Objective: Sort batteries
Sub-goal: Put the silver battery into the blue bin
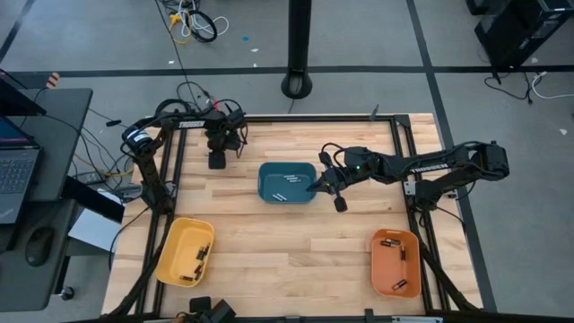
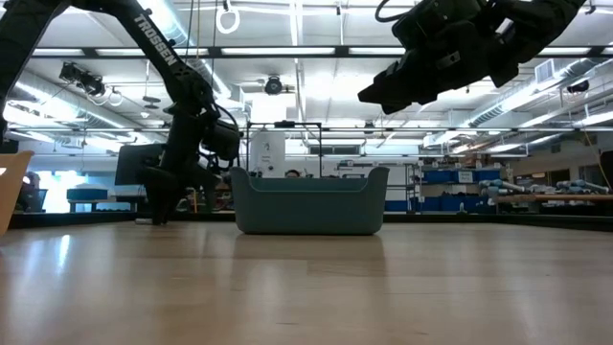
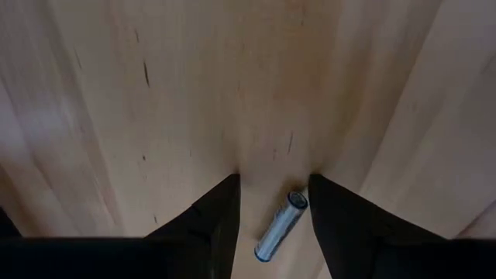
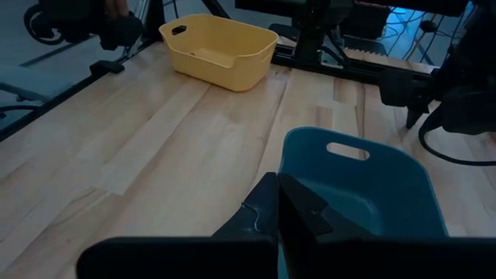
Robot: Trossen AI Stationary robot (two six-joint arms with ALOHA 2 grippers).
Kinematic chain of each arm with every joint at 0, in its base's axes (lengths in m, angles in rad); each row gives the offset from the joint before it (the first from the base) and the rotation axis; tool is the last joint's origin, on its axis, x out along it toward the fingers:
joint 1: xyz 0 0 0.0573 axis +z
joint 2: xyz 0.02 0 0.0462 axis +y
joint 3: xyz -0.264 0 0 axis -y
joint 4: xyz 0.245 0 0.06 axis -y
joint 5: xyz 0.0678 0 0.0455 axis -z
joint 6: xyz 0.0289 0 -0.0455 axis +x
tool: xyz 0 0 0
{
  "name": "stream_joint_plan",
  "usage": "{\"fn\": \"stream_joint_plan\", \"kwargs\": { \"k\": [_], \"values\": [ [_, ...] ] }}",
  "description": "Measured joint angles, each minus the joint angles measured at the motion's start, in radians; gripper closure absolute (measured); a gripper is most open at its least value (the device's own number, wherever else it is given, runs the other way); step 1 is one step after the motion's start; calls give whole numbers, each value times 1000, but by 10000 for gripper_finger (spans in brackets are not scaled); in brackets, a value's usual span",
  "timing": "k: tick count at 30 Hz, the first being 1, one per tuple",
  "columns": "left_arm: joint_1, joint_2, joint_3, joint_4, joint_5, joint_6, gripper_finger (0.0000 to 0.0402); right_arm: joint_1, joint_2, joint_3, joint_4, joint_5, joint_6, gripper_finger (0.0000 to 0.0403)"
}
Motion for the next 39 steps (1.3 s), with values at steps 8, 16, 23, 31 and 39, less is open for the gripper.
{"fn": "stream_joint_plan", "kwargs": {
  "k": [8, 16, 23, 31, 39],
  "values": [
    [1, 2, -1, -1, 2, 0, 263, 1, 0, 0, 0, 0, 0, 393],
    [-20, 10, 37, -60, -15, -6, 294, 1, 0, 0, 0, 0, 0, 393],
    [-39, 10, 39, -58, -102, 1, 293, 1, 0, 0, 0, 0, 0, 393],
    [-39, 10, 40, -81, -103, -17, 292, 1, 0, 0, -16, 0, 0, 393],
    [-40, -68, 41, -93, -44, -75, 293, 1, 0, 0, -22, 0, 0, 393]
  ]
}}
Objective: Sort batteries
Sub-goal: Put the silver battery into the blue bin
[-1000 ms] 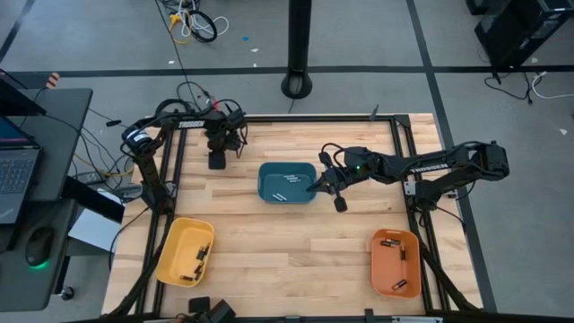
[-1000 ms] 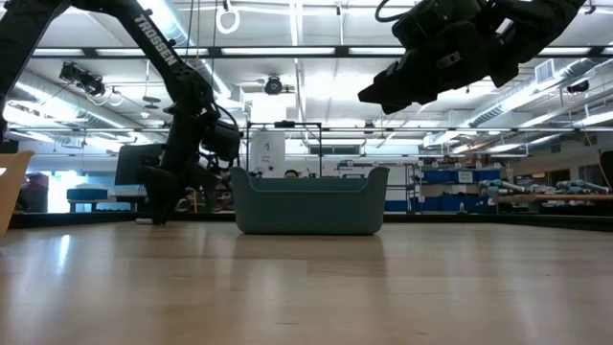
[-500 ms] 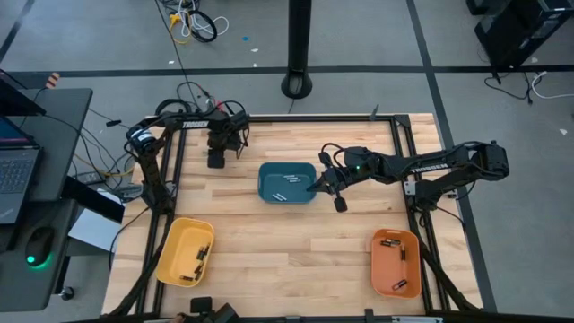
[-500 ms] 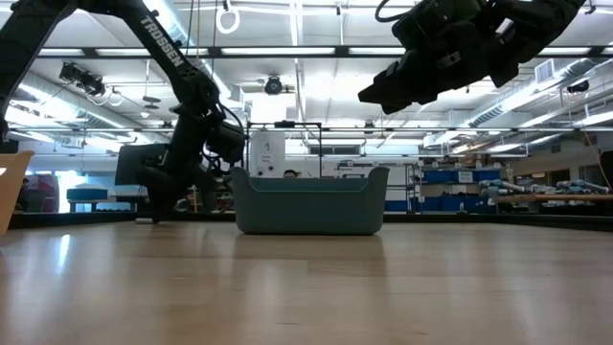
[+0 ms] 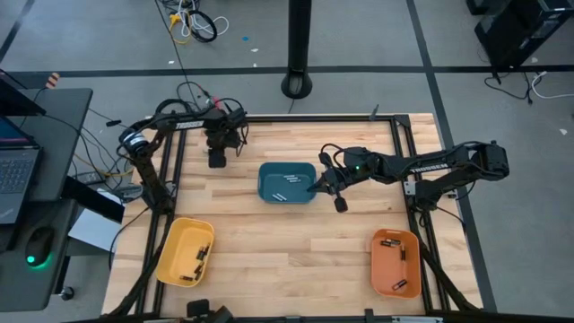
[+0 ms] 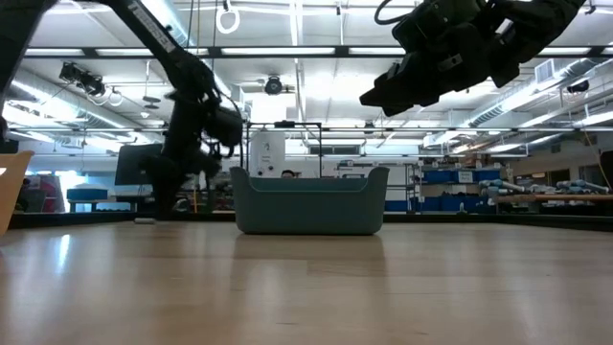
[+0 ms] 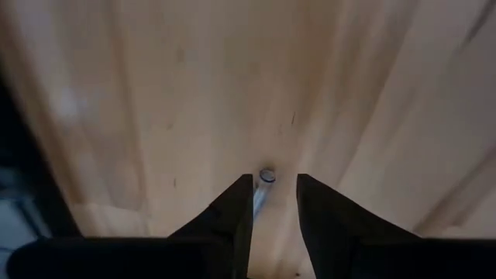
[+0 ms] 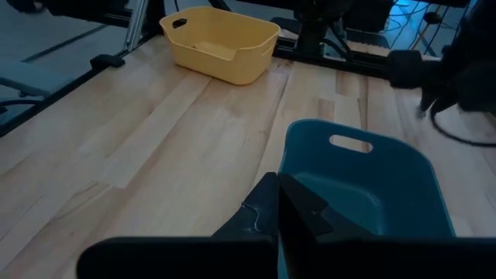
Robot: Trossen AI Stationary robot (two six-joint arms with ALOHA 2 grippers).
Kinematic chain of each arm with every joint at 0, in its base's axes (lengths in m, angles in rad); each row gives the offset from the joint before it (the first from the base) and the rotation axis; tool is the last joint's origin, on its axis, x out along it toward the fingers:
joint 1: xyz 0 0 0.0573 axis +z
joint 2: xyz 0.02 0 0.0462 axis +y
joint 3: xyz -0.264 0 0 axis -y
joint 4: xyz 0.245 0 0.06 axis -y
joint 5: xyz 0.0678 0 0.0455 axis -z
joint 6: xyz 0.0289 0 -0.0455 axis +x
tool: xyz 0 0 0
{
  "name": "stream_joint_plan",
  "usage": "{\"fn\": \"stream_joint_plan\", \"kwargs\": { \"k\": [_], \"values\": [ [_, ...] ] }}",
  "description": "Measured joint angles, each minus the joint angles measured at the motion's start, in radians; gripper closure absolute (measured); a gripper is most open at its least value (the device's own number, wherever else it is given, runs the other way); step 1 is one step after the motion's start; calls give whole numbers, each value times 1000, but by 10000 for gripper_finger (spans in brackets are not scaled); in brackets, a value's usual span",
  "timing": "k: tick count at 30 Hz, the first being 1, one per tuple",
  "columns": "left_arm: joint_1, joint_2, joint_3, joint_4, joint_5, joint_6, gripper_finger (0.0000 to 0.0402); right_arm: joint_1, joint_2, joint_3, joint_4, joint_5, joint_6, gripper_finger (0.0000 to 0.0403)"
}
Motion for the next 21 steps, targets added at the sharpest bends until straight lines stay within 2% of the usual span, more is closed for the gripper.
{"fn": "stream_joint_plan", "kwargs": {
  "k": [6, 9, 14, 18, 21],
  "values": [
    [4, -168, -3, 2, 34, -72, 306, 0, 0, 0, 0, 0, 0, 393],
    [16, -209, -23, -9, 31, -86, 317, 2, 0, 0, 0, 0, 0, 393],
    [78, -194, -69, -10, -66, -235, 323, 16, 0, 0, 0, 0, 0, 393],
    [166, -150, -107, -20, -72, -383, 331, 27, 0, 0, 1, 0, 0, 393],
    [223, -126, -137, 12, -71, -427, 353, 28, 0, 0, 1, 0, 0, 393]
  ]
}}
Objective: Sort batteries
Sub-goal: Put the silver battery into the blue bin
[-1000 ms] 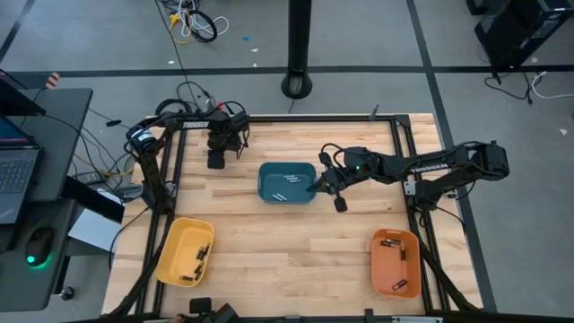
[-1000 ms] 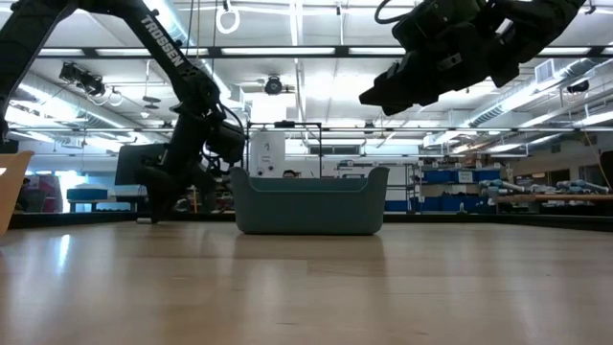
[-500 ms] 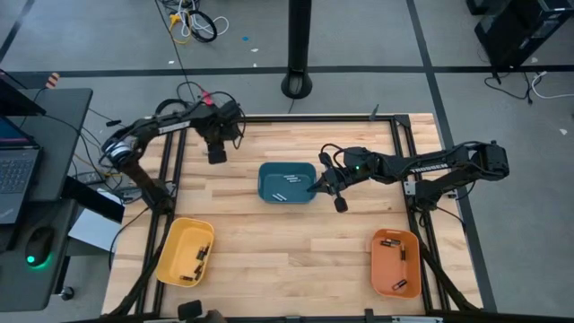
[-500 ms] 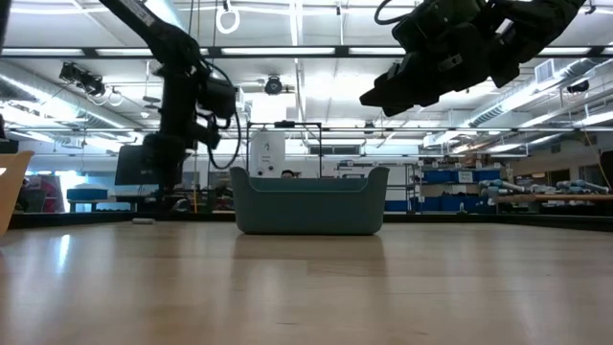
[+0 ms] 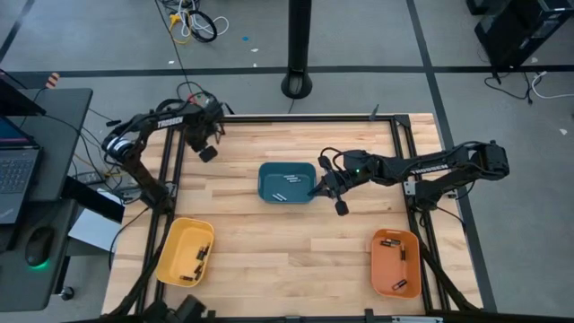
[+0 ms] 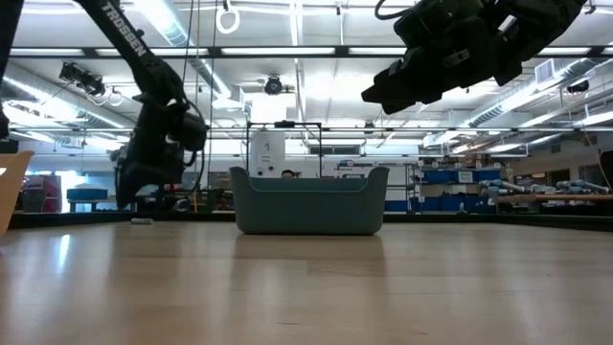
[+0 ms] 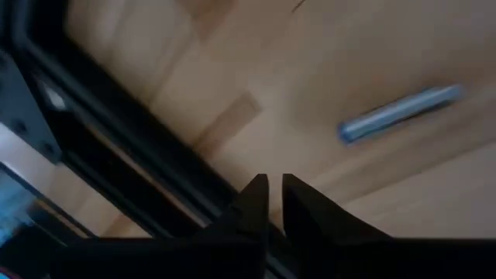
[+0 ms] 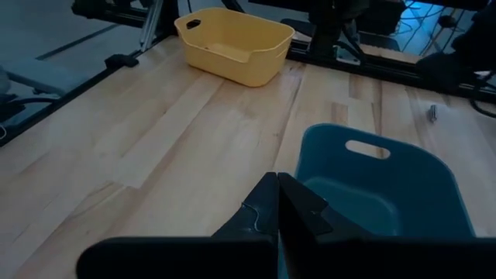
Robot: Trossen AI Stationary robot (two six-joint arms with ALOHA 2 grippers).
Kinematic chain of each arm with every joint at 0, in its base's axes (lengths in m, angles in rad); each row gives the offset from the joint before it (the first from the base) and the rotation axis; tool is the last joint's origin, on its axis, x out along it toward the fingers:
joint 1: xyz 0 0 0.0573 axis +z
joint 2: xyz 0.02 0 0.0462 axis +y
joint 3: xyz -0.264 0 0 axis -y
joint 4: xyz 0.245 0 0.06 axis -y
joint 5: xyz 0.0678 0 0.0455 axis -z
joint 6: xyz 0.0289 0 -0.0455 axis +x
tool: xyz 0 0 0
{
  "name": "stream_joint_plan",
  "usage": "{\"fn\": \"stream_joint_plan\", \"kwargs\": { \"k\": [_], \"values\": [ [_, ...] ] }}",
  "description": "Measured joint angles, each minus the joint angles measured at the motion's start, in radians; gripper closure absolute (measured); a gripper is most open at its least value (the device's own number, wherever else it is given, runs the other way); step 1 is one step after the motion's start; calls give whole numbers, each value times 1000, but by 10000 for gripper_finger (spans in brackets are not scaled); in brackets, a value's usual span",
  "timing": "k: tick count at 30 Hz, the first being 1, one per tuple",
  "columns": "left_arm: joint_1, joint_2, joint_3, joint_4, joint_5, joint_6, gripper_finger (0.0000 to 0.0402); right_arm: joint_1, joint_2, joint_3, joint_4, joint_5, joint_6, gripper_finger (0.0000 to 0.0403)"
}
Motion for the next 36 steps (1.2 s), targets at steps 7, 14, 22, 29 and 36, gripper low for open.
{"fn": "stream_joint_plan", "kwargs": {
  "k": [7, 14, 22, 29, 36],
  "values": [
    [13, 10, -7, 104, 45, 4, 395, 0, 0, 0, 10, 0, -1, 393],
    [13, 60, -5, 83, 100, -16, 391, 0, 0, 0, 14, 0, 0, 393],
    [-36, 102, -3, 95, 108, -18, 391, 0, 0, 0, 10, 0, 0, 393],
    [-100, 47, -6, 104, 179, -13, 392, 0, 0, 0, 11, 0, 0, 393],
    [-136, -4, -6, 102, 206, -7, 382, 0, 0, 0, 11, 0, 0, 393]
  ]
}}
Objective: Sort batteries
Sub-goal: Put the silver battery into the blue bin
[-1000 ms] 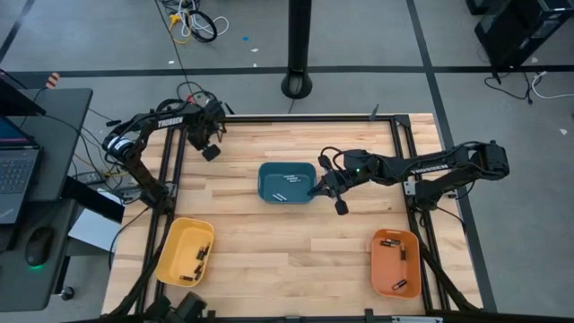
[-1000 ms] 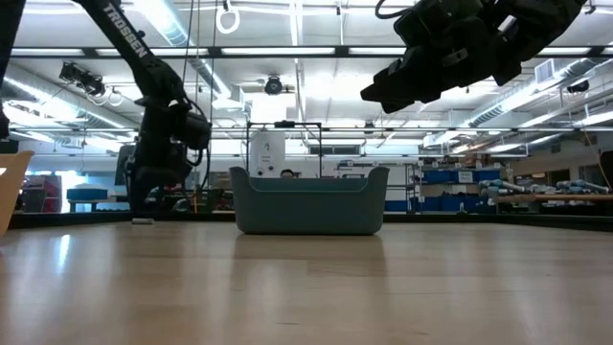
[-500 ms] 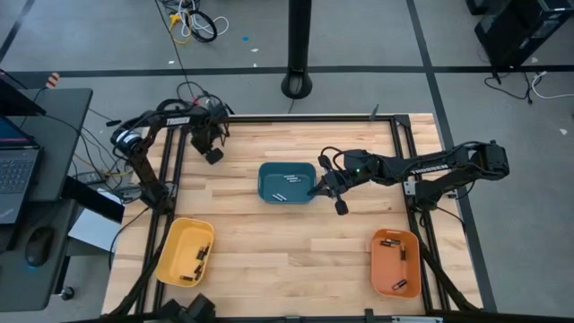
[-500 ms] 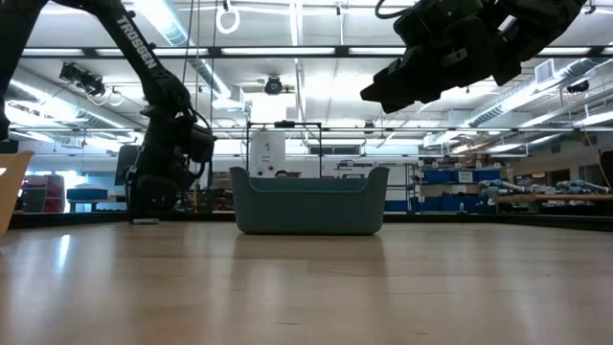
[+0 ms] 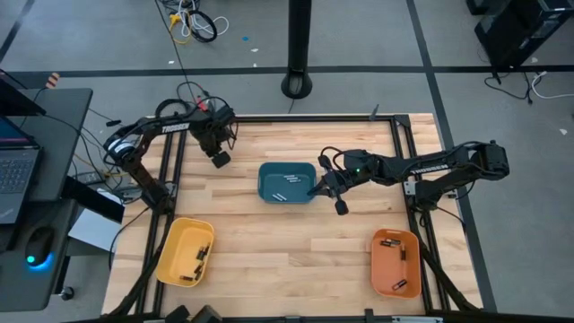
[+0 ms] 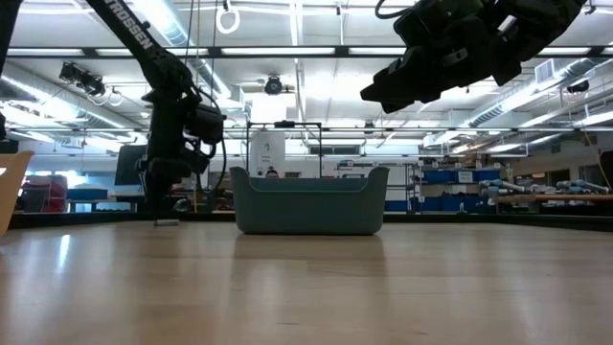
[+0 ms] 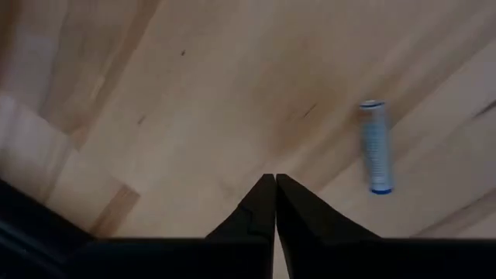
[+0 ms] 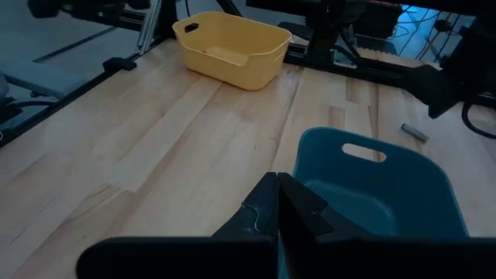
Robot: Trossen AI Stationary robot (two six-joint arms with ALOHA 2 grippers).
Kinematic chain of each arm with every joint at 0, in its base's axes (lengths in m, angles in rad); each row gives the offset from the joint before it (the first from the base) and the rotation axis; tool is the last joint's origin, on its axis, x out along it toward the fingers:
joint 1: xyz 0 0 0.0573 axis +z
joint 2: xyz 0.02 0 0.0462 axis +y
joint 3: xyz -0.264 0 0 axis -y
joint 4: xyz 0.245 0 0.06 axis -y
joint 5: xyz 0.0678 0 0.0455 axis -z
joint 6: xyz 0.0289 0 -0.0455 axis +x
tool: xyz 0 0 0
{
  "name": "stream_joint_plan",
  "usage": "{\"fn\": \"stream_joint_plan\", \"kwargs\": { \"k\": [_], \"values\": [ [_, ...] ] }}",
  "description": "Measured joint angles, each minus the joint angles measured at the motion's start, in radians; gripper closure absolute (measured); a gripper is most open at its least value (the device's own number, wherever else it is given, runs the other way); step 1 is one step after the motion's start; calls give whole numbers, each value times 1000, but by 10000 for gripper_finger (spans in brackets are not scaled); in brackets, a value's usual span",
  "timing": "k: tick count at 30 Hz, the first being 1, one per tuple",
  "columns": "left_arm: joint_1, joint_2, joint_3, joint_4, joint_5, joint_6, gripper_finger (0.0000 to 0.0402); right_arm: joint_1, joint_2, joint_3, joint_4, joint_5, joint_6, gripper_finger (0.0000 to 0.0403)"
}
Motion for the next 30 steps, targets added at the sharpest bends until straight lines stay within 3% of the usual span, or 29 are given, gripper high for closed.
{"fn": "stream_joint_plan", "kwargs": {
  "k": [7, 11, 16, 21, 30],
  "values": [
    [-108, -1, 0, 26, 206, -168, 317, 0, 0, 0, 0, 0, 0, 393],
    [-231, -1, 0, 93, 177, -225, 260, 0, 0, 0, 0, 0, 0, 393],
    [-335, 0, 0, 188, -17, -287, 191, 0, 0, 0, 1, 0, 0, 393],
    [-351, 40, 0, 201, 56, -349, 154, 0, 0, 0, 0, 0, 0, 393],
    [-374, 114, 3, 237, 78, -348, 147, 3, 0, 0, 0, 0, 0, 393]
  ]
}}
